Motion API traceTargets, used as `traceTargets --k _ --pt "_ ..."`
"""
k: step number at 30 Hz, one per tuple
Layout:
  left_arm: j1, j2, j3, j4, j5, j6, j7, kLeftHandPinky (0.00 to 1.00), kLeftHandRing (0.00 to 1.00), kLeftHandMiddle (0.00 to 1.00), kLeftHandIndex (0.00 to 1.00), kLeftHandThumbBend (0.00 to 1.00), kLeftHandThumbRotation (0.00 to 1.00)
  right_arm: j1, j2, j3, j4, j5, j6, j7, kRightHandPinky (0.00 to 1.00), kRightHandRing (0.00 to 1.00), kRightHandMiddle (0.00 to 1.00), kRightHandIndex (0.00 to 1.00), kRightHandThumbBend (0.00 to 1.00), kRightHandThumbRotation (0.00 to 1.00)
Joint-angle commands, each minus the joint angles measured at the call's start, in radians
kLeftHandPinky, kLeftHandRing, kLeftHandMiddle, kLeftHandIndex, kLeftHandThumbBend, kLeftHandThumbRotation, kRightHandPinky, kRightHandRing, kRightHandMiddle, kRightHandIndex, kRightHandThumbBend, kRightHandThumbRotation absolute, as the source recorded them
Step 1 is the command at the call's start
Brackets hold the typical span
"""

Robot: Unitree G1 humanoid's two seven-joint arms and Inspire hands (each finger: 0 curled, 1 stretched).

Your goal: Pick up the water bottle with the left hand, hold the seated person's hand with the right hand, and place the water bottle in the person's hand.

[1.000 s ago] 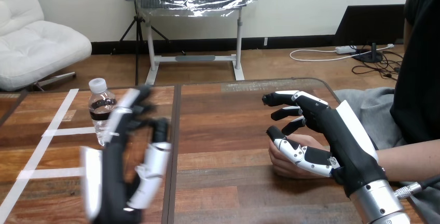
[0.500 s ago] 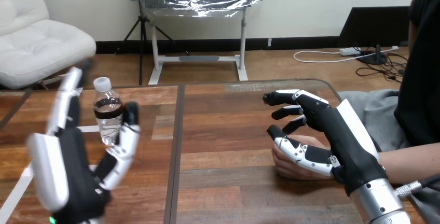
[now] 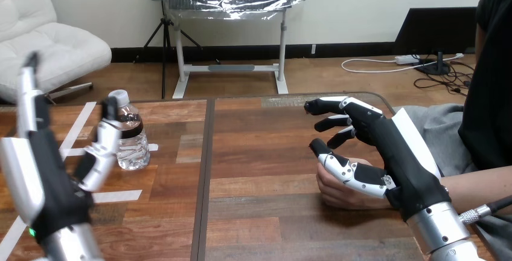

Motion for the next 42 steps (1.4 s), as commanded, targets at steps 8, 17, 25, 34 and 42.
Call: traceTargets --k 8,17,25,34,42 --pt "-0.200 0.059 0.079 0.167 -0.116 0.086 -0.091 0.95 0.96 0.98 0.99 0.76 0.46 -0.063 0.006 -0.012 -0.003 0.001 -0.013 -0.015 0.54 0.69 0.77 0.72 0.38 0.00" --pt "-0.297 0.104 0.085 0.307 -0.122 0.120 -0.124 0.93 0.96 0.98 0.99 0.83 0.43 -0.062 0.002 -0.016 0.007 0.005 -0.025 -0.014 0.55 0.69 0.77 0.72 0.39 0.00" --pt "-0.372 0.134 0.065 0.399 -0.101 0.175 -0.153 0.90 0.95 0.97 0.98 0.89 0.45 -0.065 -0.004 -0.019 0.013 0.004 -0.033 -0.013 0.55 0.69 0.77 0.72 0.39 0.00" --pt "-0.451 0.156 0.045 0.492 -0.092 0.223 -0.185 0.85 0.94 0.95 0.96 0.90 0.45 -0.065 -0.008 -0.023 0.002 -0.006 -0.015 -0.011 0.55 0.70 0.77 0.73 0.40 0.00" --pt "-0.515 0.174 0.027 0.569 -0.093 0.250 -0.213 0.82 0.92 0.94 0.95 0.93 0.48 -0.071 -0.014 -0.025 0.008 -0.018 -0.022 -0.014 0.57 0.70 0.76 0.72 0.40 0.00"
